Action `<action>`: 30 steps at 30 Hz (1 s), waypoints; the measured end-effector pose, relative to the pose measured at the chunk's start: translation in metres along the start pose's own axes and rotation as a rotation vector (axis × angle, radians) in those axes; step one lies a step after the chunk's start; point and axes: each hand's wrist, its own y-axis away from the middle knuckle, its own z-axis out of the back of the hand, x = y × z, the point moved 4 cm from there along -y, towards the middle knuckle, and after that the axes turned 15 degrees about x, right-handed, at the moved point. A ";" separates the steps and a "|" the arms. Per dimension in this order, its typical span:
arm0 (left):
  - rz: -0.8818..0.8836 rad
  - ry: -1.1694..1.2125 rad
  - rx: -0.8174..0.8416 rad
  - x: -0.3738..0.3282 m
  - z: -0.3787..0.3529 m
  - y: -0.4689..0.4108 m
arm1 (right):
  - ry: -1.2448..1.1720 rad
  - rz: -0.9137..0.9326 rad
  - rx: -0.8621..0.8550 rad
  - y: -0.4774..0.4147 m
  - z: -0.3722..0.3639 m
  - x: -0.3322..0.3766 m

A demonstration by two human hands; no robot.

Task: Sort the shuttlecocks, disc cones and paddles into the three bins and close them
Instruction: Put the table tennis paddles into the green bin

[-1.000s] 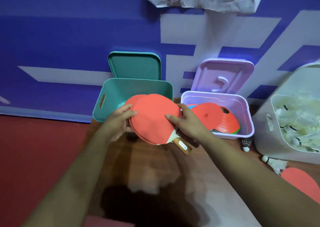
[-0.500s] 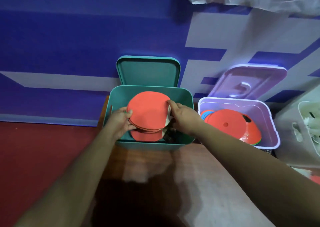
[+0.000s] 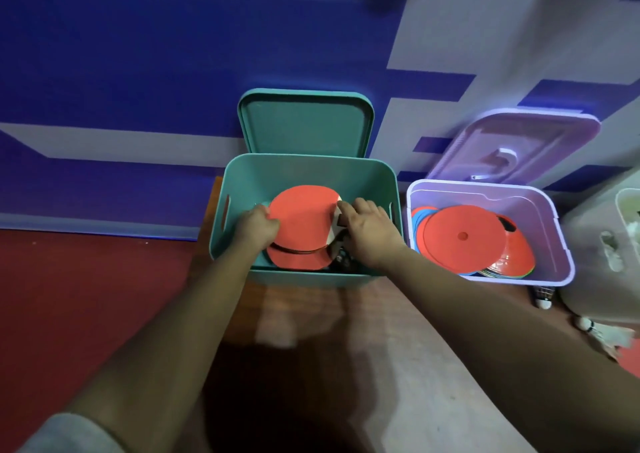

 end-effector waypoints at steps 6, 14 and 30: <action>-0.253 0.121 -0.163 -0.049 -0.015 0.068 | -0.376 0.009 -0.252 0.080 0.030 -0.035; -0.652 0.154 -0.071 -0.133 -0.161 0.173 | -0.561 -0.203 -0.219 0.234 -0.028 -0.135; -0.185 -0.120 0.280 -0.255 -0.452 0.167 | -0.573 -0.635 0.033 0.383 -0.151 -0.396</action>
